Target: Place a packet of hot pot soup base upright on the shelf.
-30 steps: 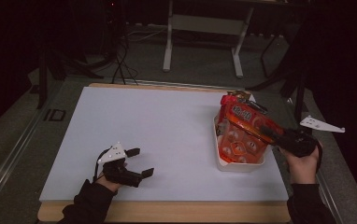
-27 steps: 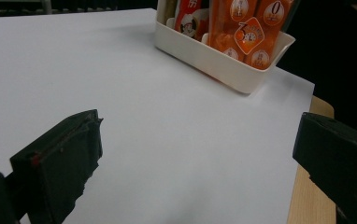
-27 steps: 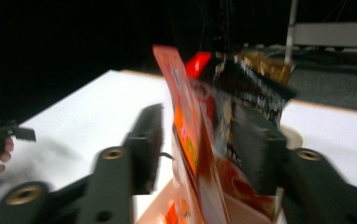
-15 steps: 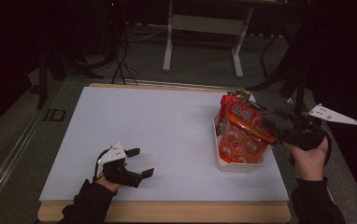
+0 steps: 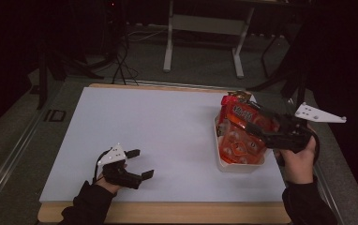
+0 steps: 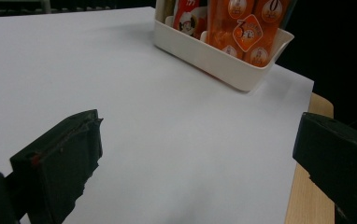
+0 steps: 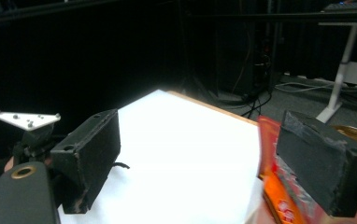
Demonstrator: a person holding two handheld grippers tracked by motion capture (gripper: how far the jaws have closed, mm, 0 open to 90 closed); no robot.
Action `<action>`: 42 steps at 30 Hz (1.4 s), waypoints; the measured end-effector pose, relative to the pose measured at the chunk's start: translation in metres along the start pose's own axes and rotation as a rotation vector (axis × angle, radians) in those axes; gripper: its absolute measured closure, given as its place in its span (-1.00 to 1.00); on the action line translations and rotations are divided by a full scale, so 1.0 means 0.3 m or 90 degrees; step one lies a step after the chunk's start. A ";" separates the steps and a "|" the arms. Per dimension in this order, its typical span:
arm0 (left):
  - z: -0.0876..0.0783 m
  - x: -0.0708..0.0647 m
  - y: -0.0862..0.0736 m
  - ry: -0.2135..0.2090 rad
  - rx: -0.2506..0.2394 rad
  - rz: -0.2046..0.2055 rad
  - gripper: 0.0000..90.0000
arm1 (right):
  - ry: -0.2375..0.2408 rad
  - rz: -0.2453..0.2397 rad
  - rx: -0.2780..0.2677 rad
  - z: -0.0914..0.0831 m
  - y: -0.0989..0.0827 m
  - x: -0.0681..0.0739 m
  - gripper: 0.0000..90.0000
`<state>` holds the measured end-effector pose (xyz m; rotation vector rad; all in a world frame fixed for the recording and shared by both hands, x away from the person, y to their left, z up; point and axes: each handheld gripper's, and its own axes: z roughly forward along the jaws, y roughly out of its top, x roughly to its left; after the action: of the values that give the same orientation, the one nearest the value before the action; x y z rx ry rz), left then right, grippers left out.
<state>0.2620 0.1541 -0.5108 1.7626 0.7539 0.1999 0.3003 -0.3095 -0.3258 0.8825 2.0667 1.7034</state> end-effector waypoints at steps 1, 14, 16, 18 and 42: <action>-0.001 0.000 0.000 0.001 0.000 0.001 -0.96 | 0.006 -0.006 0.002 0.008 -0.001 0.012 -0.70; -0.009 -0.002 -0.001 0.001 -0.004 0.000 -0.96 | 0.067 -0.053 0.019 0.131 -0.056 0.119 -0.70; -0.010 -0.002 0.000 0.001 -0.004 -0.001 -0.96 | 0.081 -0.050 0.024 0.151 -0.074 0.128 -0.70; -0.010 -0.003 -0.001 0.000 -0.005 0.000 -0.96 | 0.091 -0.050 0.028 0.171 -0.094 0.137 -0.69; -0.011 -0.010 -0.004 -0.008 -0.002 0.009 -0.96 | 0.148 -0.042 0.112 0.296 -0.353 0.193 -0.68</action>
<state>0.2575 0.1552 -0.5101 1.7652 0.7326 0.1985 0.2825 -0.2152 -0.4408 0.6839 2.3997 1.6785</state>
